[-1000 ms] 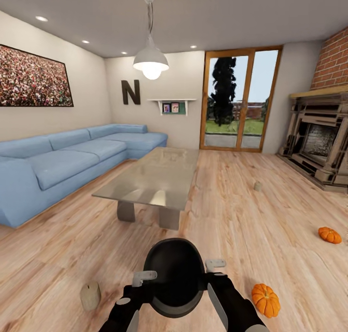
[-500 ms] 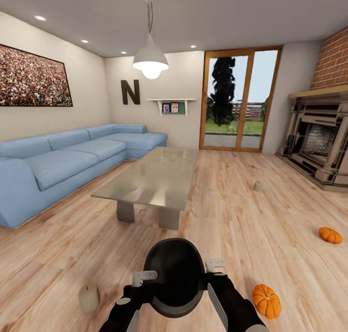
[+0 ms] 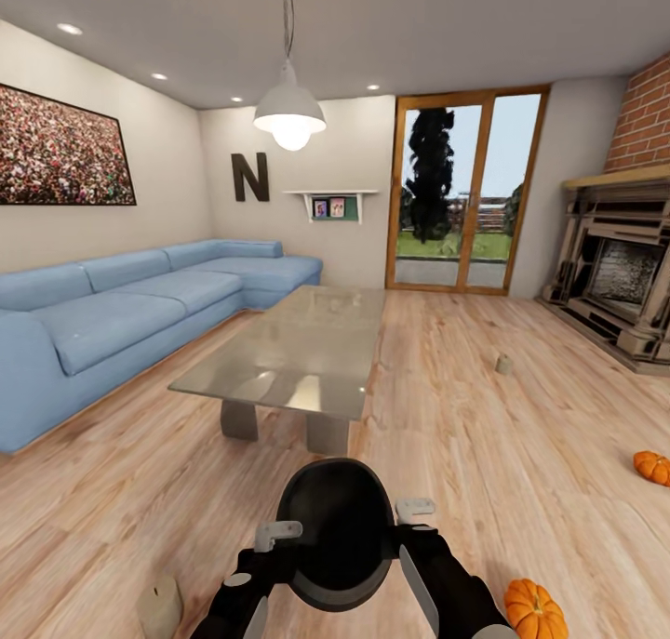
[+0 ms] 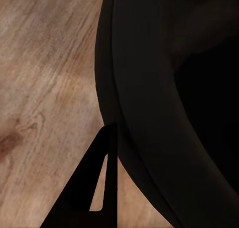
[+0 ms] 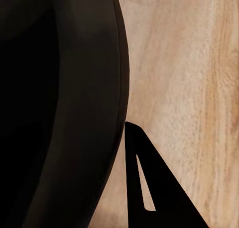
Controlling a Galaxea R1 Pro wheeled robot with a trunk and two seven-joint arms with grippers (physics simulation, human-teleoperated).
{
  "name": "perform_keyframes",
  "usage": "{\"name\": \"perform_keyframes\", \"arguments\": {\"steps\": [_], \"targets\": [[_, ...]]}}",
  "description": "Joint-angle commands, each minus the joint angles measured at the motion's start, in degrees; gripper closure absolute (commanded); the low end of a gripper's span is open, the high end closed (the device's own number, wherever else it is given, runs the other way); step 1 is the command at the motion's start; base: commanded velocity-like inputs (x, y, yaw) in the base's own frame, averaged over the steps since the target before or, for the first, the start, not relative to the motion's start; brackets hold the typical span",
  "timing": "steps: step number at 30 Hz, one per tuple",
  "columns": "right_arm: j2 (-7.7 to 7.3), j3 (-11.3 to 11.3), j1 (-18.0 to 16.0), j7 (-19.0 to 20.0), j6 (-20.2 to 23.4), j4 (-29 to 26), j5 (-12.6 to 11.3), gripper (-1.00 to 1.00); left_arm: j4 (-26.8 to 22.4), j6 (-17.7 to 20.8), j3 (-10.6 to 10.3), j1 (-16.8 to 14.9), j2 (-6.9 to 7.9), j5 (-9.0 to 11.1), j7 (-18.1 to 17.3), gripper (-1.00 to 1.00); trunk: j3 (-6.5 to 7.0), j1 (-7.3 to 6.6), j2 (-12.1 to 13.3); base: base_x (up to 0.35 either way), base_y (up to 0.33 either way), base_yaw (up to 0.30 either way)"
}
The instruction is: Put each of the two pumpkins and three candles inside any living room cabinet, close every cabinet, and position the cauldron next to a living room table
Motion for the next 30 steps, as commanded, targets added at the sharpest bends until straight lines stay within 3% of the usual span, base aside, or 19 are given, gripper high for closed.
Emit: {"name": "perform_keyframes", "arguments": {"steps": [1, 5, 13, 30], "targets": [[0.03, -0.02, -0.02, 0.31, -0.17, -0.16, -0.74, 1.00, 0.00, -0.09, -0.01, -0.02, -0.03, 3.02, -3.17, 1.00, 0.05, 0.00, -0.01, 0.022, 0.001, -0.051], [0.03, -0.02, -0.02, 0.32, -0.17, -0.16, -0.74, 1.00, 0.00, -0.10, -0.01, -0.02, -0.03, 3.02, -3.17, 1.00, 0.25, 0.00, -0.01, 0.008, 0.000, -0.069], [0.03, -0.02, -0.02, 0.31, -0.17, -0.16, -0.74, 1.00, 0.00, -0.10, -0.01, -0.02, -0.03, 3.02, -3.17, 1.00, -1.14, 1.75, -3.22, 0.001, 0.000, -0.010], [0.03, -0.02, -0.02, 0.29, -0.17, -0.16, -0.74, 1.00, 0.00, -0.10, -0.01, -0.02, -0.03, 3.02, -3.17, 1.00, -4.82, 2.19, -3.44, 0.000, 0.000, -0.022]]}}
